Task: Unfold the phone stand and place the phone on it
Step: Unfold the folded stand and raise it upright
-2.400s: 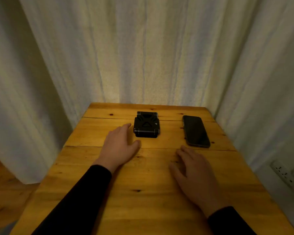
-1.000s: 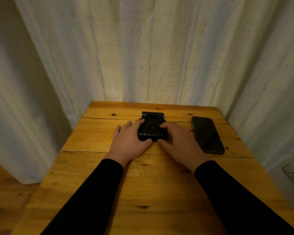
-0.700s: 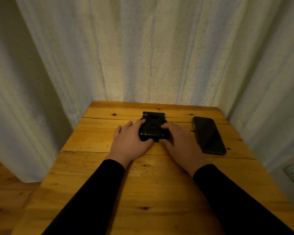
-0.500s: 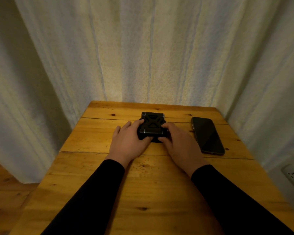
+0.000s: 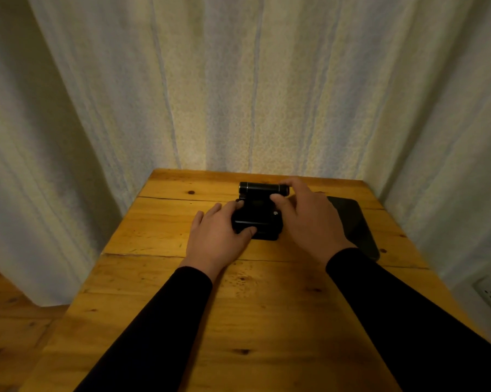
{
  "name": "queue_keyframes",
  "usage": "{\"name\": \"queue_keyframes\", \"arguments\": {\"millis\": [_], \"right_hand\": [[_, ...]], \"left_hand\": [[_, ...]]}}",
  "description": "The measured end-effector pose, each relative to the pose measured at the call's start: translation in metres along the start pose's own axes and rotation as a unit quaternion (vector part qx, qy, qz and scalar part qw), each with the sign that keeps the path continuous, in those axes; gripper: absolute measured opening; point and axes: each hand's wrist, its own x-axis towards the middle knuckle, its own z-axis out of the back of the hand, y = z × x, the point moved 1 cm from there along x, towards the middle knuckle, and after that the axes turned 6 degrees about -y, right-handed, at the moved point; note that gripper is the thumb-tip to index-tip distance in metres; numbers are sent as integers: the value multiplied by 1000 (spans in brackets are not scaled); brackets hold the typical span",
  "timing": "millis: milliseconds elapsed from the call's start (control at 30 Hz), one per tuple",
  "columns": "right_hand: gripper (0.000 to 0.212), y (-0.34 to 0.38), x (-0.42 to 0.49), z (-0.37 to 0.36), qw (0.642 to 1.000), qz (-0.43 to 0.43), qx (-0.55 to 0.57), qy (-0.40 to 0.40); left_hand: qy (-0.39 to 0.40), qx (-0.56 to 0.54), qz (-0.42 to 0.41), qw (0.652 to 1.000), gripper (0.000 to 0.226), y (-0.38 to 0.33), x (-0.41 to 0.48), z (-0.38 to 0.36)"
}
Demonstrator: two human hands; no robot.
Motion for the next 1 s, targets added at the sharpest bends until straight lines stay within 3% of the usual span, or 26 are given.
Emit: {"name": "queue_keyframes", "arguments": {"millis": [467, 1000], "right_hand": [[26, -9, 68, -14, 974, -130, 183, -24], [25, -24, 112, -38, 930, -238, 282, -8]], "left_hand": [[0, -2, 1, 1000, 69, -1, -1, 1], [-3, -3, 1, 1000, 69, -3, -1, 2]]}}
